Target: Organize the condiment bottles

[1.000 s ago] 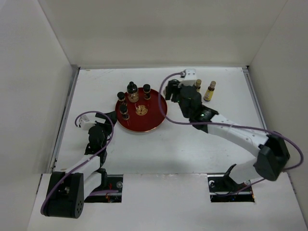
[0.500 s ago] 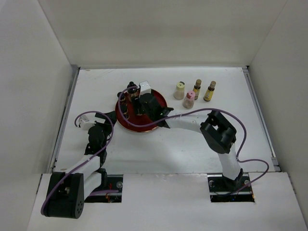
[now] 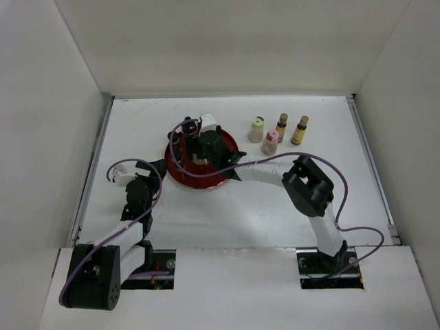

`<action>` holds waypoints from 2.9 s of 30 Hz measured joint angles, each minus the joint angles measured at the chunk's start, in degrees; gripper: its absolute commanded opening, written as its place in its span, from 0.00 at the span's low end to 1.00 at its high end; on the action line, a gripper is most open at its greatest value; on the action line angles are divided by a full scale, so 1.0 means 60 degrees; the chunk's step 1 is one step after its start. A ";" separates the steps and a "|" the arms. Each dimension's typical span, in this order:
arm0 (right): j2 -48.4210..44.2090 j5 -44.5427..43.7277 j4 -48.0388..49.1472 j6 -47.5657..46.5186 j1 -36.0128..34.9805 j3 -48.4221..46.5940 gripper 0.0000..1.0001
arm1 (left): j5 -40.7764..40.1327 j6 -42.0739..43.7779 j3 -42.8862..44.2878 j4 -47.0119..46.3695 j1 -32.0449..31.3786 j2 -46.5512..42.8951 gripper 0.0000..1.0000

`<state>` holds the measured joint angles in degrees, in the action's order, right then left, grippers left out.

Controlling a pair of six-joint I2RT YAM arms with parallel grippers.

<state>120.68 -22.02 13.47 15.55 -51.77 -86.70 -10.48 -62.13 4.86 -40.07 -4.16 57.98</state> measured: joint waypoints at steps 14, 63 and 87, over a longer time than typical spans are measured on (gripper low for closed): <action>-0.4331 0.0178 0.0787 -0.0036 0.1122 0.2772 0.52 | -0.0007 0.0004 0.0000 0.0000 0.0004 -0.0153 1.00; -0.5818 -0.0721 -0.0168 0.0477 0.3442 0.5166 0.49 | -0.0029 0.0029 0.0000 -0.0011 -0.0171 0.0291 1.00; -0.1198 0.0335 0.0415 0.0696 0.2218 0.1504 0.64 | 0.0036 0.0029 0.0000 -0.0044 -0.0120 0.0233 1.00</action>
<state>113.49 -20.01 15.97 19.73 -38.46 -77.67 -10.26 -61.95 4.86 -40.34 -4.89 59.37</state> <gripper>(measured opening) 0.603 0.997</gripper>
